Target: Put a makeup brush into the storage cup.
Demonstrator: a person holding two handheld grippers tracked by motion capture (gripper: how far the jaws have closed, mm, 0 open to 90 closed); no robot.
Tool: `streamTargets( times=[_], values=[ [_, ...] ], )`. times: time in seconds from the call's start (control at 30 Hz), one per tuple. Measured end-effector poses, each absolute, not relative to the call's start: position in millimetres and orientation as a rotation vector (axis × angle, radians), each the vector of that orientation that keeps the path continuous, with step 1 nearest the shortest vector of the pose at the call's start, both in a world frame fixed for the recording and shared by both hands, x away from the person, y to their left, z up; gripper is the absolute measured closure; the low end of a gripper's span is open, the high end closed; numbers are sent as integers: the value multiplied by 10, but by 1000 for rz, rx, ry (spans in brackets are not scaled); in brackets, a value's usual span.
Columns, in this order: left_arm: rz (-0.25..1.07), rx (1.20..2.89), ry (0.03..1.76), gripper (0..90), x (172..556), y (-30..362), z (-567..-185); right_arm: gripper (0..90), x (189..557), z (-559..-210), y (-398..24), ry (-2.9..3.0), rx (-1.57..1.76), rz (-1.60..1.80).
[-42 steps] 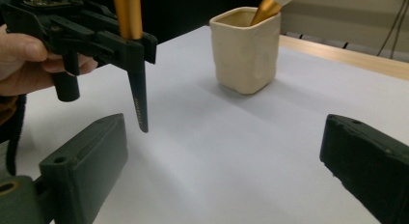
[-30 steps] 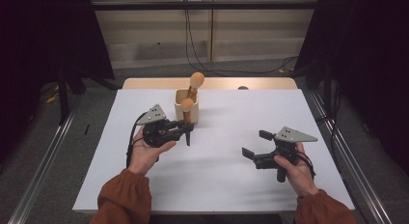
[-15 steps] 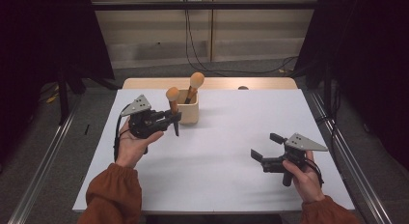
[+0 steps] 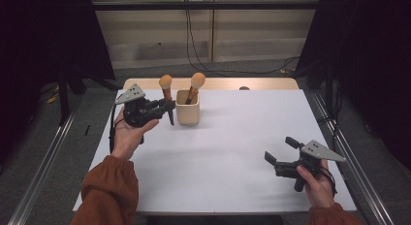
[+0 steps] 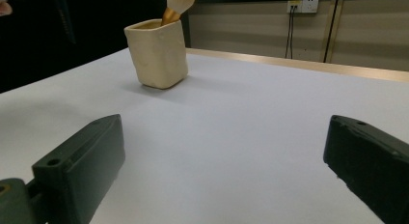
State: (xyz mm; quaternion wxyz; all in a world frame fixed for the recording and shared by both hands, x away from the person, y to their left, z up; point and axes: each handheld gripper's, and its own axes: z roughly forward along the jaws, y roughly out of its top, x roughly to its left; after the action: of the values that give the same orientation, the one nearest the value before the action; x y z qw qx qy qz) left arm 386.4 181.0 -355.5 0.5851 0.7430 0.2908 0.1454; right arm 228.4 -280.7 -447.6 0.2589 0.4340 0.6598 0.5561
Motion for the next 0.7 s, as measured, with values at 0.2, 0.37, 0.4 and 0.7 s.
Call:
streamTargets(
  times=[0.2,0.37,0.4,0.7],
  values=[
    [361,1705,700,744,4007,1817,-3473,1,2235,-4548,-2869,1784,1198,1487],
    [382,1694,708,743,4091,1778,-3420,0,2195,-4554,-2882,1777,1175,1483],
    [379,1683,725,744,4110,1769,-3412,0,2191,-4551,-2879,1772,1185,1492],
    [411,1659,749,744,4310,1665,-3374,0,2180,-4575,-2886,1789,1185,1516]
  ],
)
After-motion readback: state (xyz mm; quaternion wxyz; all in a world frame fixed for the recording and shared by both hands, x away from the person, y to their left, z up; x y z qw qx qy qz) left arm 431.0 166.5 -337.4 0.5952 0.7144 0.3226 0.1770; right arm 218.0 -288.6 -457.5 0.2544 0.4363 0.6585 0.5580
